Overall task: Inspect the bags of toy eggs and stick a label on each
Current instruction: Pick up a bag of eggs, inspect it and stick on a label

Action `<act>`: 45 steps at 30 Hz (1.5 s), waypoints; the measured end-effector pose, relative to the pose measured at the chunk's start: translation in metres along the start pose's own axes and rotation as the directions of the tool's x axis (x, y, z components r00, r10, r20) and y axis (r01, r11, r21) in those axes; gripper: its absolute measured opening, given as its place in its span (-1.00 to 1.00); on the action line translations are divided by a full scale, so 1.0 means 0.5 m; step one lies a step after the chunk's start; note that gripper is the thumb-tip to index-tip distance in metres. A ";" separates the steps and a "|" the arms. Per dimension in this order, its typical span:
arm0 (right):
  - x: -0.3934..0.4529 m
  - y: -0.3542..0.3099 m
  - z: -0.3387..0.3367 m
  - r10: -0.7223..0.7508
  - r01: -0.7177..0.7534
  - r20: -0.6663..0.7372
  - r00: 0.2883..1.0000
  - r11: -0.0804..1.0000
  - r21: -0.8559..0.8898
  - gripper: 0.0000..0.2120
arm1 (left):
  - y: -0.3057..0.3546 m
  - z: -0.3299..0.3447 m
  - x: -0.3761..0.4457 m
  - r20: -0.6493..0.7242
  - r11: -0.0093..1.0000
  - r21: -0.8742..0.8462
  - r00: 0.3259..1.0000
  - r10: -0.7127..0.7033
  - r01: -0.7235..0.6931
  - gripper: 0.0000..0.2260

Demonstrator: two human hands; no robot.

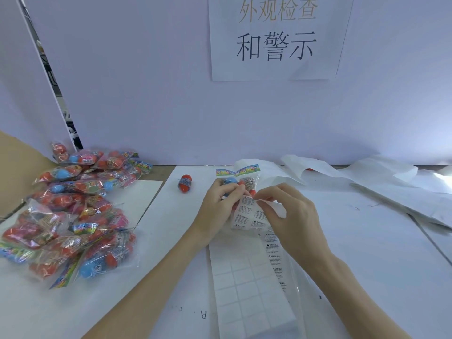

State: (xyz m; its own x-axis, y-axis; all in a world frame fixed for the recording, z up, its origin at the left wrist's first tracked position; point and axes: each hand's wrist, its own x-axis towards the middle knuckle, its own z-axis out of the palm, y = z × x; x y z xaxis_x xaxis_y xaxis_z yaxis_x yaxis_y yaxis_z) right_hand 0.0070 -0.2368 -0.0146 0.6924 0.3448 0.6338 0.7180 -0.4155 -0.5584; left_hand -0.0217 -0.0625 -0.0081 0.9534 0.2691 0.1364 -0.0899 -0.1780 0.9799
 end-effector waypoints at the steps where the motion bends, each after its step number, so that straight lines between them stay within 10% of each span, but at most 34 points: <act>1: 0.000 0.000 0.000 -0.006 0.006 0.003 1.000 1.000 -0.004 -0.87 | 0.001 -0.002 0.000 0.012 1.000 0.007 1.000 -0.004 0.004 -0.74; 45: -0.007 -0.007 0.012 -0.061 0.024 0.233 0.971 0.987 0.159 -0.89 | -0.009 -0.058 0.008 0.285 0.997 -0.043 0.958 -0.043 0.057 -0.71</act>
State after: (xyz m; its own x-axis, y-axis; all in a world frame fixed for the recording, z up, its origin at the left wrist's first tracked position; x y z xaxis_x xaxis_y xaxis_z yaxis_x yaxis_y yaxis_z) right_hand 0.0028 -0.2315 -0.0180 0.6450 0.5560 0.5242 0.7362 -0.2681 -0.6214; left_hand -0.0260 -0.0331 -0.0077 0.9989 -0.0043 0.0473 -0.0475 -0.1215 0.9915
